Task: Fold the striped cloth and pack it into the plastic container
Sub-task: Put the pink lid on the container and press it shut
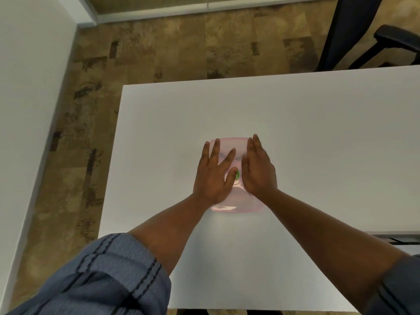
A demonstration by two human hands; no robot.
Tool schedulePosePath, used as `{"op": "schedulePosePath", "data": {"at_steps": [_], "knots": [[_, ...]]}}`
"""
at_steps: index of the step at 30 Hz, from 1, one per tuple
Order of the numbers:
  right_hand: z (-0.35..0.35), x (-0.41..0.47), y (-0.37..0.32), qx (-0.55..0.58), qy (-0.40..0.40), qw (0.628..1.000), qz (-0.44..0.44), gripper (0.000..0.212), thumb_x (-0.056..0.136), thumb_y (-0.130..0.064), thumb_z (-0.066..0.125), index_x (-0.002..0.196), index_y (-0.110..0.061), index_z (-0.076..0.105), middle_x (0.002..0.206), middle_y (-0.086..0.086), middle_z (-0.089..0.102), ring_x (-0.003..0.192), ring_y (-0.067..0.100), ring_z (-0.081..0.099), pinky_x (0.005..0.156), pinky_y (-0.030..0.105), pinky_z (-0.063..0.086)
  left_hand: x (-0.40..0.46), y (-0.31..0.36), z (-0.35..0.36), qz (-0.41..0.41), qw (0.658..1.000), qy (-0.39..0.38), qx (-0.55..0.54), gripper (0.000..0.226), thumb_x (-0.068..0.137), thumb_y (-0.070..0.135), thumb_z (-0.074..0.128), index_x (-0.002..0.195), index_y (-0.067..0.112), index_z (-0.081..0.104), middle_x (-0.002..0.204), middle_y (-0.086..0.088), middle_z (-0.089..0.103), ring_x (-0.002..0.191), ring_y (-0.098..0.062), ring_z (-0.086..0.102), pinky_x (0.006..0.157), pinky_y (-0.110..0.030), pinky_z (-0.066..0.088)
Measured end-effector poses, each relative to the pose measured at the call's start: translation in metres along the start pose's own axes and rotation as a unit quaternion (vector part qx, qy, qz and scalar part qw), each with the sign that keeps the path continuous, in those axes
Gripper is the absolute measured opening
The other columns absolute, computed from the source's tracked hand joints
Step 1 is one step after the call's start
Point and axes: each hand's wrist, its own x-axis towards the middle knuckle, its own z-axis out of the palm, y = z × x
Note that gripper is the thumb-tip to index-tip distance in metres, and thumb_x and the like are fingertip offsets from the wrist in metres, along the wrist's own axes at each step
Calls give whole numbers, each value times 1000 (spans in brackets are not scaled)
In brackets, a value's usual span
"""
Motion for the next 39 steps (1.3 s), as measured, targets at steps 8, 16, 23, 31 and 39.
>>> {"op": "schedulePosePath", "data": {"at_steps": [8, 16, 23, 31, 39], "knots": [[4, -15, 12, 41, -19, 999, -16, 65, 103, -43, 23, 161, -17, 9, 171, 0, 3, 151, 24, 27, 108, 43, 43, -2, -2, 5, -37, 991, 25, -128, 65, 103, 49, 34, 159, 20, 19, 169, -9, 2, 156, -23, -1, 126, -35, 8], [2, -14, 11, 95, 2, 995, 5, 61, 103, -41, 25, 160, -23, 19, 169, -5, 14, 150, 18, 28, 105, 38, 43, -1, -4, 10, -68, 972, 62, -218, 56, 108, 27, 33, 159, 11, 17, 169, -5, 8, 156, -12, 5, 125, -29, 18], [-2, -26, 7, 153, 68, 983, 75, 50, 101, -37, 33, 146, -17, 44, 159, 1, 38, 138, 24, 45, 102, 42, 44, -10, 3, -2, -139, 949, 101, -265, 51, 107, 29, 34, 154, 9, 33, 162, -9, 29, 146, -16, 33, 113, -12, 28], [-4, -36, 9, 80, -37, 996, 31, 60, 108, -37, 31, 161, -21, 9, 171, 0, 4, 154, 21, 20, 111, 45, 38, -18, -2, -1, -167, 947, 59, -266, 53, 106, 38, 28, 157, 27, 26, 165, 8, 25, 150, -7, 25, 112, -16, 22], [7, -43, 18, 289, 14, 954, 81, 59, 106, -40, 34, 160, -18, 20, 167, 1, 24, 153, 15, 23, 124, 36, 22, -28, 5, 5, -193, 865, 51, -459, 51, 109, 33, 29, 159, 30, 17, 161, 19, 21, 147, 0, 24, 119, -22, 24]]}}
